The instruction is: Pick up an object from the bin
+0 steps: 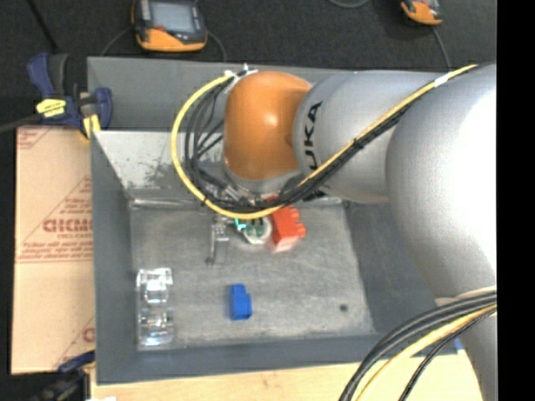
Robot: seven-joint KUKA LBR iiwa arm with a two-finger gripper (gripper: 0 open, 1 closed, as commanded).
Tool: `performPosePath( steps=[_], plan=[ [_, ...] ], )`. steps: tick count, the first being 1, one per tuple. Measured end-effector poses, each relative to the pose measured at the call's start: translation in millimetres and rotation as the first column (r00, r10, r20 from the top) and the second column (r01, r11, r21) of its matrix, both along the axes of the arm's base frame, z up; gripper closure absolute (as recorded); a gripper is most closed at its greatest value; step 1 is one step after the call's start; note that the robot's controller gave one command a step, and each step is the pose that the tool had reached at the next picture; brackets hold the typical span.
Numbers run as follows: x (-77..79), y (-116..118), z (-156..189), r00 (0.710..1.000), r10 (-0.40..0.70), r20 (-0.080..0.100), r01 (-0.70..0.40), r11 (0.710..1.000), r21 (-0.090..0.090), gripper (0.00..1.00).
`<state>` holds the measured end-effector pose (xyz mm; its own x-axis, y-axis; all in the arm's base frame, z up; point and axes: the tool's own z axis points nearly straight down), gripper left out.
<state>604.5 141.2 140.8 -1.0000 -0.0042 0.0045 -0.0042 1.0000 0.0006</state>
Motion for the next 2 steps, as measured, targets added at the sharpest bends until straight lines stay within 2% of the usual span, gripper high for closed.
performPosePath(
  steps=[1, 2],
  plan=[
    [31.5, -53.7, -73.6, 0.993, -0.114, 0.002, 0.114, 0.993, -0.002, 0.00],
    [19.6, -104.5, -60.3, 0.951, 0.310, 0.005, -0.310, 0.951, -0.003, 0.00]
  ],
)
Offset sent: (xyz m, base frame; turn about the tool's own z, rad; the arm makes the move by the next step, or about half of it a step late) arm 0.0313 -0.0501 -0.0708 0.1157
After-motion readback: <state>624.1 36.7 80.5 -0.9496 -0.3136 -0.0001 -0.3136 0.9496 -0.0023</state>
